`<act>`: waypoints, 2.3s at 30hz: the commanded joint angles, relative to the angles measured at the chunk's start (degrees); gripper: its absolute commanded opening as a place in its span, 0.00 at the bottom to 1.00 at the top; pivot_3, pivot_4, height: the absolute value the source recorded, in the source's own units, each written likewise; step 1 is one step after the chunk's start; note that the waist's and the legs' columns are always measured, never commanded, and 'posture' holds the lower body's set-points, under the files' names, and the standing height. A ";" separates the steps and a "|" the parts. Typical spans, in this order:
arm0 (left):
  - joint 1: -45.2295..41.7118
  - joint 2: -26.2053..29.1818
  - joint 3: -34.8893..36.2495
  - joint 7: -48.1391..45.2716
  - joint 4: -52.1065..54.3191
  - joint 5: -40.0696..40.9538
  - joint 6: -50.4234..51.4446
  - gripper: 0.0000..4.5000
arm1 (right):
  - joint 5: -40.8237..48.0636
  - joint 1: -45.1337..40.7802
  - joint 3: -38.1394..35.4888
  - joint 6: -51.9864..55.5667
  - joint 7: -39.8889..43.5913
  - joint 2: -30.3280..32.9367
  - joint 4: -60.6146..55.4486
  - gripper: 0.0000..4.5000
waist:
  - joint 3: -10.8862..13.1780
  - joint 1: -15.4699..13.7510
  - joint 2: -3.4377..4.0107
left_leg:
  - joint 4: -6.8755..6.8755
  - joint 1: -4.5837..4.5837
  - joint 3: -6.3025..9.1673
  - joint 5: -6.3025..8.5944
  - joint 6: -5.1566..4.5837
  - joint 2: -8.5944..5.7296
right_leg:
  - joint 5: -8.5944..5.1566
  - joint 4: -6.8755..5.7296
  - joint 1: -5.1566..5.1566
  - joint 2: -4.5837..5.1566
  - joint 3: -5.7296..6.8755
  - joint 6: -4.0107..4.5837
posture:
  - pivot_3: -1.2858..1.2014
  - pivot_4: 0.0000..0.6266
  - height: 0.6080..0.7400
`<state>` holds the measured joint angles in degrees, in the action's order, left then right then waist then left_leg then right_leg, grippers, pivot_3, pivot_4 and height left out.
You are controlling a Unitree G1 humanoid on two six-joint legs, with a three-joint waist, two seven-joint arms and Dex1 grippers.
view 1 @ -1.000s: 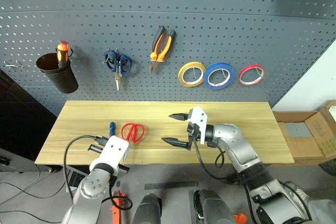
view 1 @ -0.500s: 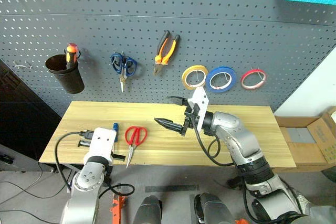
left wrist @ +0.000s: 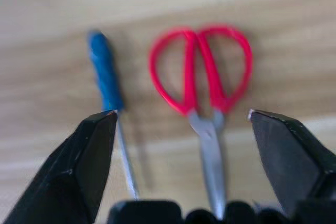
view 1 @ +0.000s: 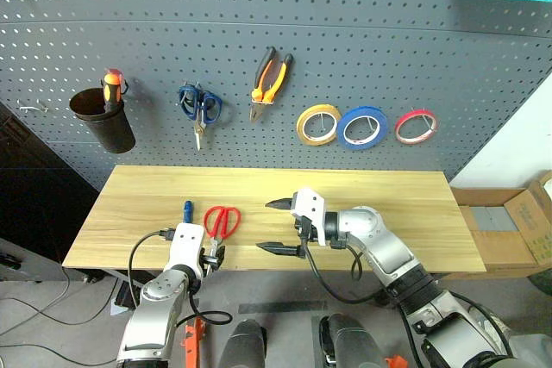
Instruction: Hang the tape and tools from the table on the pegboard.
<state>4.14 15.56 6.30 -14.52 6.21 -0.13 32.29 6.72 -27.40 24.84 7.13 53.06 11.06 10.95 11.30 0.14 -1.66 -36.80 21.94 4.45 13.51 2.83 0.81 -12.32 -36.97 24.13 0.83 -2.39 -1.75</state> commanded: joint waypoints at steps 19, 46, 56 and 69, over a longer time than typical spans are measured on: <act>-12.47 5.93 -3.69 -11.95 -22.84 3.60 -1.54 0.85 | -1.09 -1.20 -1.27 -0.14 -1.21 -1.67 0.18 1.00 | 1.07 0.19 0.33 | 0.17 0.02 0.04 0.00 0.01 -0.01 | -0.07 0.02 0.06 0.00 0.01 0.02 | 0.55 0.35 1.00; -4.25 5.75 0.40 -6.34 4.38 6.75 -0.50 0.05 | 1.01 -3.77 -5.35 -0.11 -0.44 0.09 -0.41 1.00 | 1.19 0.03 0.37 | 0.80 0.09 0.12 0.09 0.16 -0.01 | -0.28 0.10 0.27 0.08 0.06 -0.29 | 0.56 0.29 1.00; 1.55 4.80 -3.06 3.18 34.34 -0.57 6.40 0.05 | 8.92 -3.06 -12.07 9.07 -3.06 0.83 -13.71 1.00 | 1.04 -0.17 0.20 | 0.77 0.11 0.11 0.13 0.22 -0.13 | -0.36 0.10 0.24 0.19 0.05 -0.42 | 0.57 0.20 1.00; -13.29 5.53 2.44 4.99 30.55 -1.01 8.37 0.05 | 11.81 -11.75 -14.83 10.20 -8.45 -4.53 -11.90 1.00 | 0.03 -0.62 -0.35 | 0.75 0.04 0.13 0.11 0.24 -0.13 | -0.33 0.05 0.18 0.14 0.11 -0.41 | 0.58 0.13 1.00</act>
<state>-8.12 20.99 6.82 -9.64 36.94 -1.86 41.72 18.26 -38.03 10.86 19.06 44.86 6.69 -0.99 11.33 -0.49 -2.01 -36.05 21.98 4.58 13.62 3.08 0.69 -12.65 -36.92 24.31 0.96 -2.29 -2.16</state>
